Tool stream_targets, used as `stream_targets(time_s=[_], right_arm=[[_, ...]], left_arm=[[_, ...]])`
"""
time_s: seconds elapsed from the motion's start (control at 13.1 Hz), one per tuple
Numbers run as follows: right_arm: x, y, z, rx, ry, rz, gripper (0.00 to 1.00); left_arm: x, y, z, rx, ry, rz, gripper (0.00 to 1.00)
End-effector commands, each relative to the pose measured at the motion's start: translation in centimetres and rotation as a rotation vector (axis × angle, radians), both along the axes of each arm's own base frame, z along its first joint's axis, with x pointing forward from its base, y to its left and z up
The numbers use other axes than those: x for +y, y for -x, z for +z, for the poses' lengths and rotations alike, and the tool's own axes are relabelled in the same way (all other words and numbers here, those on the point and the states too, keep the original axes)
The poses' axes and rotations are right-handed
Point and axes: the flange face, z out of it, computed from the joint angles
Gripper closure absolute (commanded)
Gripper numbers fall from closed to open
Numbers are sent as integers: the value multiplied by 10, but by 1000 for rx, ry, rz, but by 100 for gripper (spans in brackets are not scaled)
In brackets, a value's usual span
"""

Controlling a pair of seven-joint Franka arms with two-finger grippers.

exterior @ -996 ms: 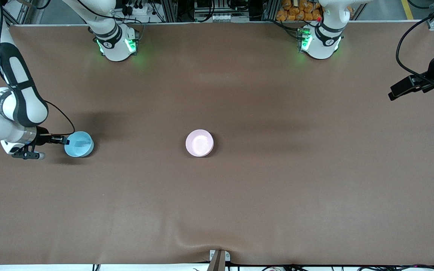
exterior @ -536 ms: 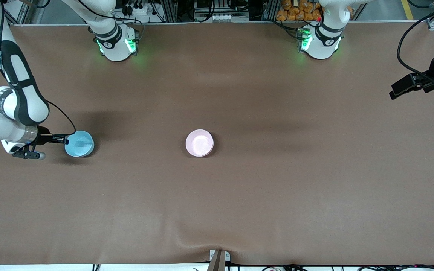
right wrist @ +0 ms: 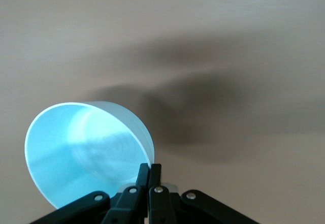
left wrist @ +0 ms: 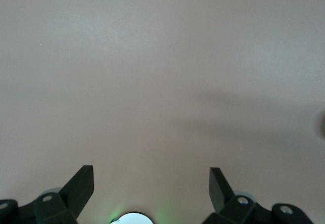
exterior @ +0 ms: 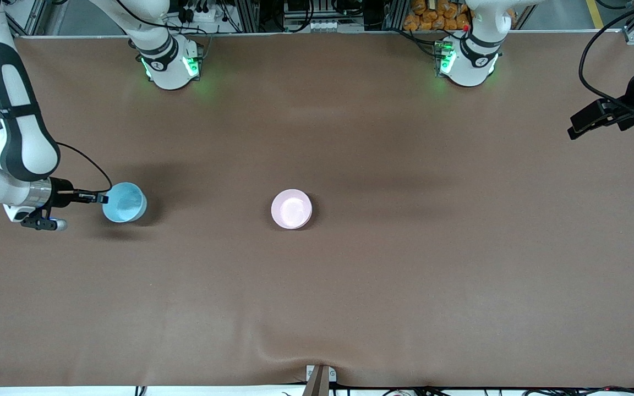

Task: Stack pink and blue bowls on white bowl
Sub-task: 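Carry the blue bowl with the right gripper over the pink bowl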

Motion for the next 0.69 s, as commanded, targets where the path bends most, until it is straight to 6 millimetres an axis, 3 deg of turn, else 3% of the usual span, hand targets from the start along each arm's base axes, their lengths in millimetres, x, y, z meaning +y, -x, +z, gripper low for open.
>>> stream_targets(time_s=[0.0,0.15,0.38,0.54,0.61], right_arm=[[85,-8,39,19,3,-67,100],[164,-12,52,33,-61,-142,100],[276,-10,55,13,-30,-280,100],[337,1,57,-1,-12,-358,100],[357,6,54,-3,-8,-371,100]], left_arm=[[-2,7,0,8,7,-22,0],[-3,8,1,14,4,-25,0],[-4,13,5,22,2,-27,0],[-5,13,7,17,2,-28,0],[-4,14,8,17,2,-25,0]])
